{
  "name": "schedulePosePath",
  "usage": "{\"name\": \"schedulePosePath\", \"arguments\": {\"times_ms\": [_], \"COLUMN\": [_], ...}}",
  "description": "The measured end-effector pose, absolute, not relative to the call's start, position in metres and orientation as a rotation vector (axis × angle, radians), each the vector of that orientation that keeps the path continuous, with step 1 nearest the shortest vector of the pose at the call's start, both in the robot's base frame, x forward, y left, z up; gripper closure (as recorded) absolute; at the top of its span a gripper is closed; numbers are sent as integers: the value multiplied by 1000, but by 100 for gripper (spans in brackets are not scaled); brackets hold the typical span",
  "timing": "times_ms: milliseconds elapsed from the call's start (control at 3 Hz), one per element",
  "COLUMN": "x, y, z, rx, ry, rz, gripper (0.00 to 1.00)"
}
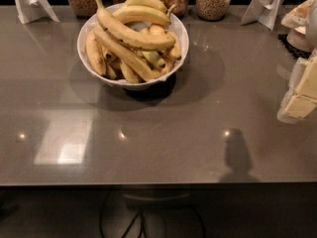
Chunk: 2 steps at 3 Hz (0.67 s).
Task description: Pick banana from white bowl
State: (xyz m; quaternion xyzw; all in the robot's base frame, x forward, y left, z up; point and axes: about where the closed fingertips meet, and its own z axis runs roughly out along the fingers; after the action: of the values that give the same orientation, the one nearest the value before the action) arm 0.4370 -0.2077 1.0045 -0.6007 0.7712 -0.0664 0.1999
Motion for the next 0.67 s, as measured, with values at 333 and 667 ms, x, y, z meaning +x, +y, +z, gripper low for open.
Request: {"name": "schedulePosePath", "arguments": {"times_ms": [333,667], "x": [437,447], "y": [-208,-192], "z": [1005,1011], "rx": [-1679,-1645], "ry": [2155,2065], "rz": [-185,-151], "gripper": [0,0]}}
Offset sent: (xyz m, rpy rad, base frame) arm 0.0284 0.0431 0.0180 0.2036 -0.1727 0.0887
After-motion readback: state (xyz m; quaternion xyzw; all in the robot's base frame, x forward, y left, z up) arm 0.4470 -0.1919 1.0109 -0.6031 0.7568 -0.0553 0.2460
